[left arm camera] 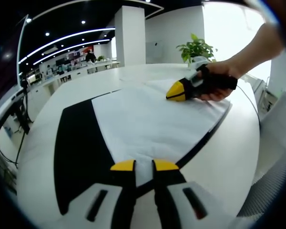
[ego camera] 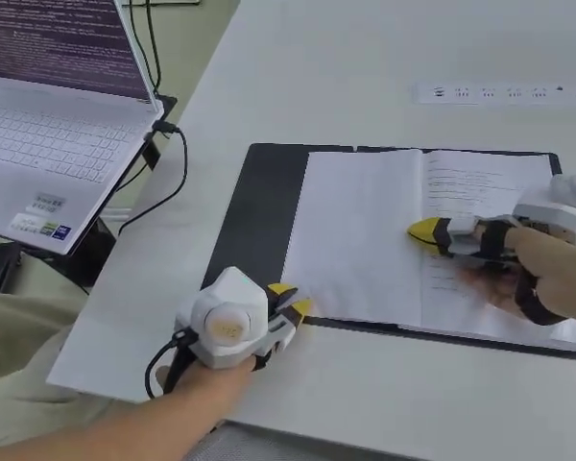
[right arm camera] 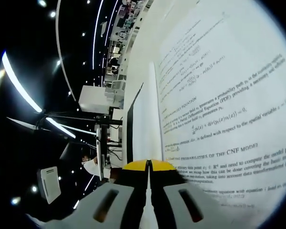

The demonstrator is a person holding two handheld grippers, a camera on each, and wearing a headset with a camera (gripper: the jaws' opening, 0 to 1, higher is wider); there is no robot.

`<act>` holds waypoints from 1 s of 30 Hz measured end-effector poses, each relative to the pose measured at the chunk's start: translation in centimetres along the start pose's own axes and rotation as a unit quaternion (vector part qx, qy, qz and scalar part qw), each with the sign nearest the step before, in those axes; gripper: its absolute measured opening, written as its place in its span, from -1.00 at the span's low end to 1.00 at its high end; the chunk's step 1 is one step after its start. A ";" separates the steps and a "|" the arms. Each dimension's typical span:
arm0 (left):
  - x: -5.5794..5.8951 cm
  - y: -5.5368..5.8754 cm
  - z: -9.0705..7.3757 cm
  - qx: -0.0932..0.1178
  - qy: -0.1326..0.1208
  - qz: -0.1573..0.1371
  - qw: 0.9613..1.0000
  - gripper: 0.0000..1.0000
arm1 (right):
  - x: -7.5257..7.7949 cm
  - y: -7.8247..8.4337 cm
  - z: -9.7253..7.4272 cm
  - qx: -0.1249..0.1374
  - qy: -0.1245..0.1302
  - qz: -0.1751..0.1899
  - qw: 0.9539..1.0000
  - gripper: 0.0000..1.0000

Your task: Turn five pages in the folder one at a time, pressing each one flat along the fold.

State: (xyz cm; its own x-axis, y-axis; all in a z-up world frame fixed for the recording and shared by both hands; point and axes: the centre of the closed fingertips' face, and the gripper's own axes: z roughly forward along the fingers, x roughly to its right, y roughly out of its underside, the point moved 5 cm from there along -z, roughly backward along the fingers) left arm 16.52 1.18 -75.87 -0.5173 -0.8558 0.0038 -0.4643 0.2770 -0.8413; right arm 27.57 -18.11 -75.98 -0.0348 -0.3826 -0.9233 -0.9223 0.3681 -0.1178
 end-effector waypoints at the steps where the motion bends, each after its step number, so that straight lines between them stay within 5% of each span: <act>1: 0.0 0.0 0.0 0.000 0.000 0.000 1.000 -0.77 | 0.0 0.2 -0.1 0.000 0.001 0.002 1.000 -1.00; 6: 0.0 0.0 0.0 0.001 0.000 0.001 1.000 -0.77 | -0.2 1.7 -0.8 -0.008 -0.001 0.005 1.000 -1.00; 15: -0.1 0.1 0.0 0.002 -0.002 -0.003 1.000 -0.77 | -0.1 5.1 -1.7 -0.059 -0.005 0.000 0.998 -1.00; 30: -0.1 0.1 0.0 0.002 -0.003 -0.006 1.000 -0.77 | 0.6 8.8 -3.2 -0.095 -0.006 0.003 0.995 -1.00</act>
State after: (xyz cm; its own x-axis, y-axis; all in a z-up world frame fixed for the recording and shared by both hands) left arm 16.54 1.31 -76.01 -0.5068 -0.8620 0.0100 -0.4679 0.2653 -0.8430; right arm 18.20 -17.83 -76.45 -0.0377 -0.3706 -0.9280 -0.9782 0.2035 -0.0415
